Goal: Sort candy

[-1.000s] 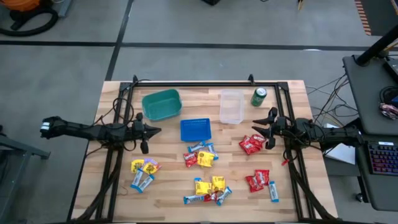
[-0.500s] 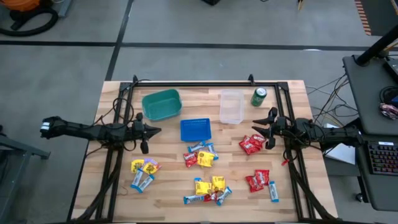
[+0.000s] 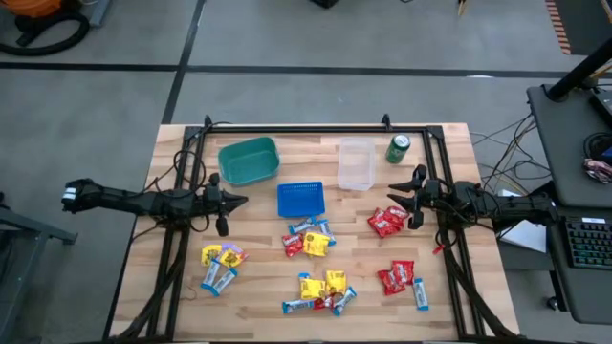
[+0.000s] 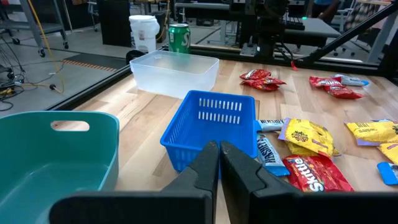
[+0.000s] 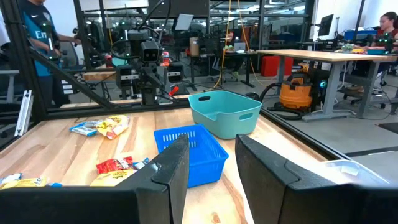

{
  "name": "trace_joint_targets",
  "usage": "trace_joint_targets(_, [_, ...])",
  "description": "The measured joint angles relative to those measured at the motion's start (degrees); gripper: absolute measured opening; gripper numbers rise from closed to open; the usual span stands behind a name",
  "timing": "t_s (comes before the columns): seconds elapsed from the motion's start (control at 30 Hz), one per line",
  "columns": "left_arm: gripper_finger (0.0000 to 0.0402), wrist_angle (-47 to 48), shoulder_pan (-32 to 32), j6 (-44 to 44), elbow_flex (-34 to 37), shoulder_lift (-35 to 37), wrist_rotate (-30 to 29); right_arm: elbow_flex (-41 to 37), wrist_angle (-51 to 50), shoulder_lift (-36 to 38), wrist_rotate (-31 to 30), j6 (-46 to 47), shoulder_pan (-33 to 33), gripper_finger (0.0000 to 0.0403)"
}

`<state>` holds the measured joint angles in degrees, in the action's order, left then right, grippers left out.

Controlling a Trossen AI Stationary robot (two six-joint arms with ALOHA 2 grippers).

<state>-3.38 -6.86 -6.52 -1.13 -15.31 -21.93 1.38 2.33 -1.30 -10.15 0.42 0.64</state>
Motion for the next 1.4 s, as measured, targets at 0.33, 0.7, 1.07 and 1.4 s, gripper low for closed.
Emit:
trace_joint_targets(0.33, [0.0, 0.0, -0.02, 0.02, 0.0, 0.0, 0.02, 0.01, 0.11, 0.01, -0.02, -1.18, 0.0, 0.0123])
trace_joint_targets(0.7, [0.0, -31.36, -0.19, -2.24, -0.02, -0.02, 37.67, 0.01, 2.97, 0.02, -0.36, -1.25, 0.0, 0.0123])
trace_joint_targets(1.07, [0.0, -39.04, -0.24, 1.37, -0.02, -0.73, 31.26, 0.11, 4.75, 0.0, -4.47, 26.37, 0.52, 0.0123])
trace_joint_targets(1.4, [0.0, -43.92, -0.55, -16.98, -0.02, -1.89, 15.18, 1.23, 5.16, -0.02, -9.4, 24.47, 0.52, 0.0123])
